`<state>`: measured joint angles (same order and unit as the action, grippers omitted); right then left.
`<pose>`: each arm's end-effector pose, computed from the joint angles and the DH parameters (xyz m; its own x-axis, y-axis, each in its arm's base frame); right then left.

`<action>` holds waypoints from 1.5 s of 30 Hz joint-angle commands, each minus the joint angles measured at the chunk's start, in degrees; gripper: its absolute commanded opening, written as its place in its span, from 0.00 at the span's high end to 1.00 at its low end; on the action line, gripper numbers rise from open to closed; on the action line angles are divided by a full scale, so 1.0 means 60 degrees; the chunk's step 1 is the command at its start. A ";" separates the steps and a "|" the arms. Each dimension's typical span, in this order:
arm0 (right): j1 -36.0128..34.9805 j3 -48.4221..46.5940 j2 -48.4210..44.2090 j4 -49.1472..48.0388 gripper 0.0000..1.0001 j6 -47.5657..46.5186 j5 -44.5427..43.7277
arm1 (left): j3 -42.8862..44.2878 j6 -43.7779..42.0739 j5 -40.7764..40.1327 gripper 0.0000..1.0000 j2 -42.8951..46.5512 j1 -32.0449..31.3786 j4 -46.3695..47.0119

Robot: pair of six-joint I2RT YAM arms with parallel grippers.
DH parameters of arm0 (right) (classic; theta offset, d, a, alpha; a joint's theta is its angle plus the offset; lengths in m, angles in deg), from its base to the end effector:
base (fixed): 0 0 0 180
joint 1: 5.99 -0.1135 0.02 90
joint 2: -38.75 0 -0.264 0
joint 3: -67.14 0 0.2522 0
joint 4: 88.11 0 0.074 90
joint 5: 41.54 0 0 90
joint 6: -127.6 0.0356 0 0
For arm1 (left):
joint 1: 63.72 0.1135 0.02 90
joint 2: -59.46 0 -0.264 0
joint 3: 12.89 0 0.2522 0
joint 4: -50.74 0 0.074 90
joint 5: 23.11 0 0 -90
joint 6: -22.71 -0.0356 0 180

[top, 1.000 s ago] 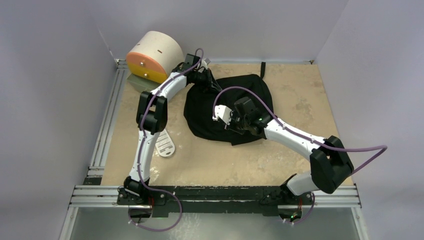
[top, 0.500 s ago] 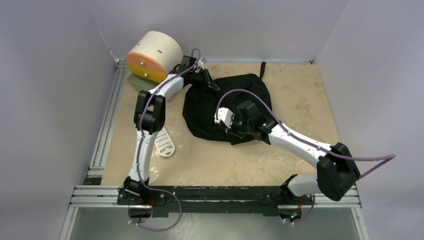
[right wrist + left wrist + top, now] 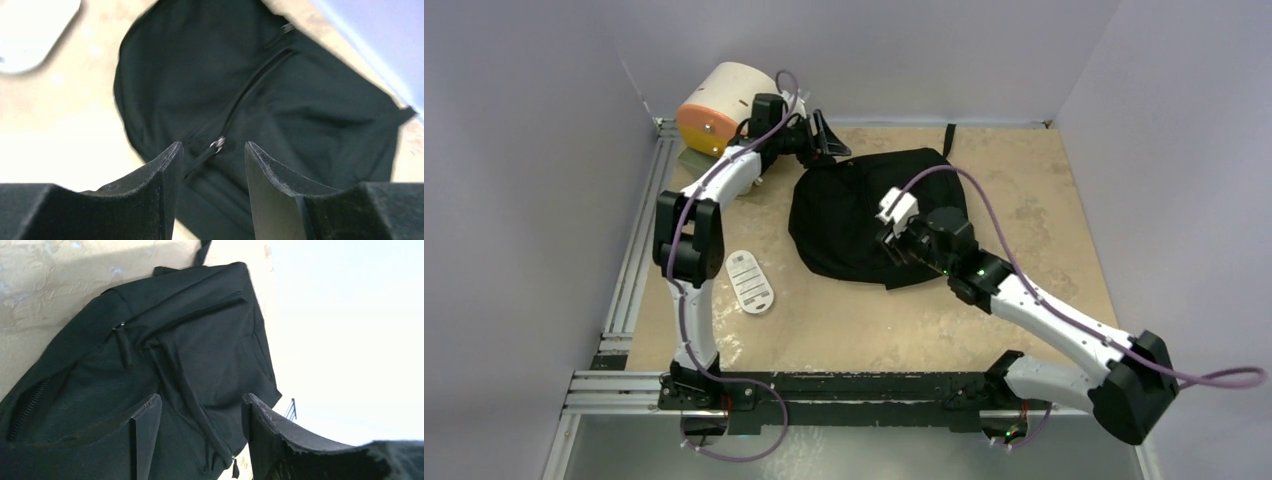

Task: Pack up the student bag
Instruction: Reset both arms

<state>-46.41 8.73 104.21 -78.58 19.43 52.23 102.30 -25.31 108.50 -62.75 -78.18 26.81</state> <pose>0.2007 0.1740 0.2914 0.0103 -0.3999 -0.9165 -0.7280 0.6253 -0.2810 0.4757 -0.1471 0.2543 -0.8639 -0.2937 -0.4091 0.2156 0.5184 -0.8275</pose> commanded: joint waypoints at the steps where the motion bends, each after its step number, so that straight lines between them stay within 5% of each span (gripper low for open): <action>1: 0.0055 0.0009 -0.1168 -0.1970 0.48 0.2553 -0.2397 | -0.0636 -0.0688 -0.0185 0.40 0.1556 -0.0077 0.0624; 12: 0.0043 -0.1211 -0.0760 0.0105 0.43 0.7934 -0.5026 | -0.3924 -0.2116 -0.2364 0.39 0.4677 -0.0183 0.0090; 20: 0.0070 -0.0774 -0.1448 -0.0795 0.01 1.0012 -0.5164 | -0.6546 -0.2508 -0.3694 0.25 0.7691 -0.0168 -0.0062; 34: 0.0067 0.0126 -0.4149 -0.0974 0.01 0.9020 -0.8047 | -0.9818 -0.2898 -0.6509 0.24 1.2665 -0.0171 -0.0731; 45: 0.0072 0.1324 -0.5049 -0.1523 0.01 0.8706 -0.8685 | -0.9732 -0.2692 -0.7486 0.24 1.3031 -0.0169 -0.1181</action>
<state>-46.06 16.16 74.35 -84.66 72.58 3.31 42.76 -41.37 66.27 15.04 -79.19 19.22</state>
